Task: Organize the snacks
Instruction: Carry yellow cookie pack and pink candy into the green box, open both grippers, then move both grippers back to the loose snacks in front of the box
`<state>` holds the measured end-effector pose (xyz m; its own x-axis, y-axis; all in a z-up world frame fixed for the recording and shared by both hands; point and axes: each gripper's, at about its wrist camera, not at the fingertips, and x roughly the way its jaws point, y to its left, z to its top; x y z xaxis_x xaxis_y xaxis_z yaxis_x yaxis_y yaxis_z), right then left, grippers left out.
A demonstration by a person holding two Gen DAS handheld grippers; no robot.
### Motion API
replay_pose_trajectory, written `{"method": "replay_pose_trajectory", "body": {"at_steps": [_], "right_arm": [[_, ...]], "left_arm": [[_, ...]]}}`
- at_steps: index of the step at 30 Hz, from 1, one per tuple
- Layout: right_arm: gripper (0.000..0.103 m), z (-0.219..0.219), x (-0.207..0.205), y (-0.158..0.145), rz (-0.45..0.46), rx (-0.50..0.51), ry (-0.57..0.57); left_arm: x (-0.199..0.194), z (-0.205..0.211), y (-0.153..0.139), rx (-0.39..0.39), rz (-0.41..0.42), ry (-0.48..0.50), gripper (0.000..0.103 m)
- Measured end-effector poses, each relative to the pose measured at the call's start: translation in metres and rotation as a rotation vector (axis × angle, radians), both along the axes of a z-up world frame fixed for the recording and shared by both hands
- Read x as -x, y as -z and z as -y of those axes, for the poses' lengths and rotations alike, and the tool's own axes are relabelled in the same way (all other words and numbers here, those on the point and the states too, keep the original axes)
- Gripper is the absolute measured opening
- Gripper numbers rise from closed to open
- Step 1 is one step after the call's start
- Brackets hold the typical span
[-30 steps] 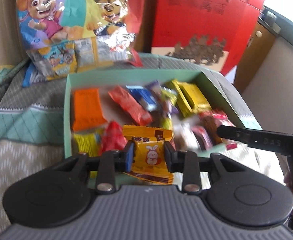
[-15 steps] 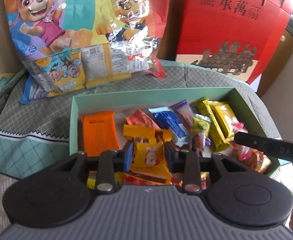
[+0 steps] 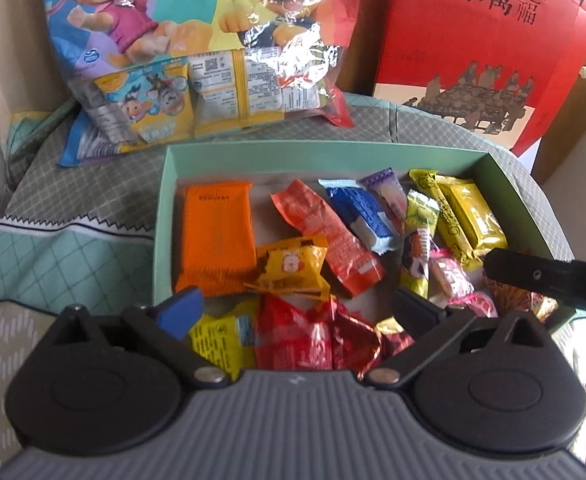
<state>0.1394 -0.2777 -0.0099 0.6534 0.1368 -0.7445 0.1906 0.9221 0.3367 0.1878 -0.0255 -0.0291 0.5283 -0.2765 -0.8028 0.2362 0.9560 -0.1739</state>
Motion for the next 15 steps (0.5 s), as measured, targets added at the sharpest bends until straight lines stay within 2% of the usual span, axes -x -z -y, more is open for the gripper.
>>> {"method": "replay_pose_trajectory", "body": {"at_steps": [15], "right_arm": [[0.103,-0.034,0.045,-0.028,0.017,-0.032,-0.052]], "left_arm": [[0.054,-0.03,-0.019,0.029,0.014,-0.022,0.103]]}}
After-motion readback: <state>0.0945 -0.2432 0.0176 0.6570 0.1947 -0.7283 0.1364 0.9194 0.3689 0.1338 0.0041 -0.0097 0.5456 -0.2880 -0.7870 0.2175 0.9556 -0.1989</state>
